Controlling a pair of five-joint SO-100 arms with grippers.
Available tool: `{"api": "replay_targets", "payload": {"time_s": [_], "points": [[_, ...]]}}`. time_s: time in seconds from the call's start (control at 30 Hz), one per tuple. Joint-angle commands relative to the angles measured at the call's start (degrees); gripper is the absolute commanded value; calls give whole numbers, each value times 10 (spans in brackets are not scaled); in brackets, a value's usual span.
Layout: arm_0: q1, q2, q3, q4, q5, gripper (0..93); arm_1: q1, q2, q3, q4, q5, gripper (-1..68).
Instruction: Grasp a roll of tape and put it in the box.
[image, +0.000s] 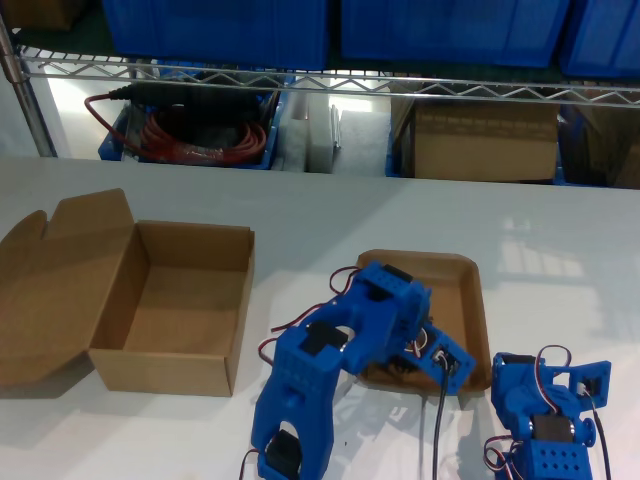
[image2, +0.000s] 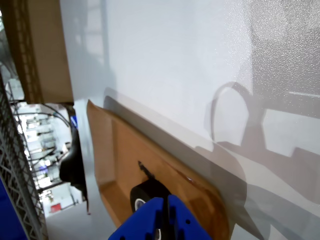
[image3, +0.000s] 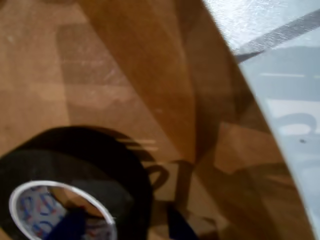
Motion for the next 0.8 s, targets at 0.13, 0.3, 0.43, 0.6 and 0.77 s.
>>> {"api": "replay_targets", "payload": {"time_s": [0.13, 0.3, 0.43, 0.6, 0.77], "points": [[6, -54, -74, 4, -15, 1, -2, 3, 8, -3, 2, 3], [4, -54, -74, 6, -16, -2, -2, 3, 8, -3, 2, 3], [2, -49, -69, 7, -20, -2, -2, 3, 8, -3, 2, 3], [-4, -23, -44, 4, -33, -2, -2, 3, 8, -3, 2, 3], [-30, 92, 33, -1, -38, -2, -2, 3, 8, -3, 2, 3]]}}
